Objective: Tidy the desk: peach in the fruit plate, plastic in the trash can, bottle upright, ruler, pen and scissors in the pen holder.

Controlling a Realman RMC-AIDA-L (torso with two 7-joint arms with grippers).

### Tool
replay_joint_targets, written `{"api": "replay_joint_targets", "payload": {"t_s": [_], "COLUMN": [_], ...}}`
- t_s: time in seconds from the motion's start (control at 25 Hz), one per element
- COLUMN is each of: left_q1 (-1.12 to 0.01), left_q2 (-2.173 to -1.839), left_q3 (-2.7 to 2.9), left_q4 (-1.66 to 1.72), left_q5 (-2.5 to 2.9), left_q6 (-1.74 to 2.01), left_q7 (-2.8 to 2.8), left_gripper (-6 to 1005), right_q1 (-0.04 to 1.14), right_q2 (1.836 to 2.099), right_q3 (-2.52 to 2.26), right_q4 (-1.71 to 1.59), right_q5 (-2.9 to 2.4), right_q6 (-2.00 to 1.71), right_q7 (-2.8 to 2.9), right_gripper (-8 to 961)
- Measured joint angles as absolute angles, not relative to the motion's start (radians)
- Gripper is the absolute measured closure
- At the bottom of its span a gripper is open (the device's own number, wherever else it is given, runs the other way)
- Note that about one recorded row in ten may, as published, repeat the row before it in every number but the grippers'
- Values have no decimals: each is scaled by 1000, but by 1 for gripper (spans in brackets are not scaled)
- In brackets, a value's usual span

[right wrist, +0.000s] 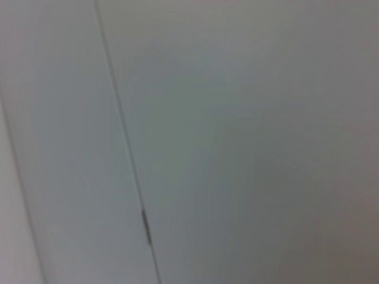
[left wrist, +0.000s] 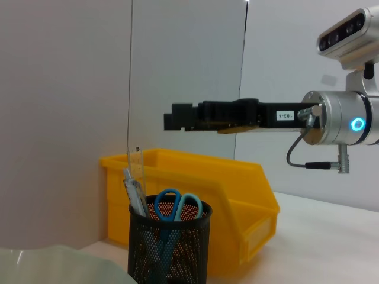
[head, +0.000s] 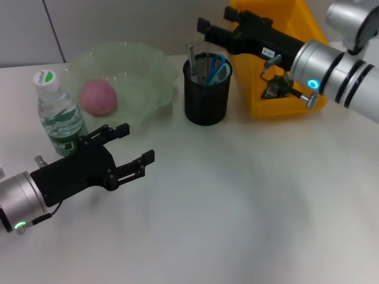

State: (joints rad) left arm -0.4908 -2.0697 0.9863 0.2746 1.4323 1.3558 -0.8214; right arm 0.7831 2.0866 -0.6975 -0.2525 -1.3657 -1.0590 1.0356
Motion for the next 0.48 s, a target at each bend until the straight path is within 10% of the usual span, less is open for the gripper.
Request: {"api": "replay_joint_targets", "payload": {"t_s": [0.48], "left_q1": [-487], "left_q2": [-2073], "left_q3": [986], "left_q4": [273], "left_q5": [1430], "left_q6": [1378], "left_q7": [-831], "left_gripper": [188], "right_q1": [600], "right_q2": [2064], "right_q3": [-712], "right_q4": [-331], "right_q5": [-1324], "right_q6": [-1491], "right_q7": [1158], "right_gripper": [138]}}
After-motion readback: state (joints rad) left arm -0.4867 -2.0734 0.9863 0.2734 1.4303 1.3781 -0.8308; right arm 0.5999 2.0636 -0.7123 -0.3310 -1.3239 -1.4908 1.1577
